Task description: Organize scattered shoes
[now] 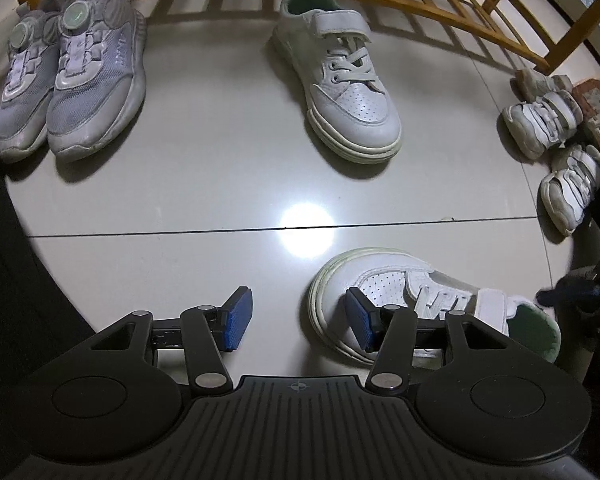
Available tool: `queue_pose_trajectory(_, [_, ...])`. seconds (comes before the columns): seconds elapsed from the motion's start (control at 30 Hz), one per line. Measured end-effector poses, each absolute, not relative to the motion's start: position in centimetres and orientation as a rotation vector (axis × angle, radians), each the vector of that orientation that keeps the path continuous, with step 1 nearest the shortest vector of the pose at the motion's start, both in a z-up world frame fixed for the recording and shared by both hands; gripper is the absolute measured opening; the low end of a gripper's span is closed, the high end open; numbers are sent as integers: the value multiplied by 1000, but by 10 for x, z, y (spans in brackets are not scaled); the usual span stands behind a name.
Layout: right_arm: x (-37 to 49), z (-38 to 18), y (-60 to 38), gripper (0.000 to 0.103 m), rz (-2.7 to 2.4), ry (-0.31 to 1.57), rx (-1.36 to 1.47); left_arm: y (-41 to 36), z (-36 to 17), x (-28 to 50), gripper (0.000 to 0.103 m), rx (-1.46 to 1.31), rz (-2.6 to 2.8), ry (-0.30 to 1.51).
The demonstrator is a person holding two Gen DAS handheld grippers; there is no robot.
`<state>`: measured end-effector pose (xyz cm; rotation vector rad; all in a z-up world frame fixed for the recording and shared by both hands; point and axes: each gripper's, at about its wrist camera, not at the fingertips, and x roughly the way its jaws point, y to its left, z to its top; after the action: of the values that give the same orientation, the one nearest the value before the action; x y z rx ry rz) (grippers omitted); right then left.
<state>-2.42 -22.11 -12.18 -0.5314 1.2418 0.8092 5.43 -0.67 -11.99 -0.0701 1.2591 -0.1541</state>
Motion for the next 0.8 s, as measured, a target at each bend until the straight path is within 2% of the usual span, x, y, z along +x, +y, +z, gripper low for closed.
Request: queue_pose_trajectory(0.8, [-25, -122, -219, 67, 799, 1222, -578, -8, -121, 57, 49, -50, -185, 1248])
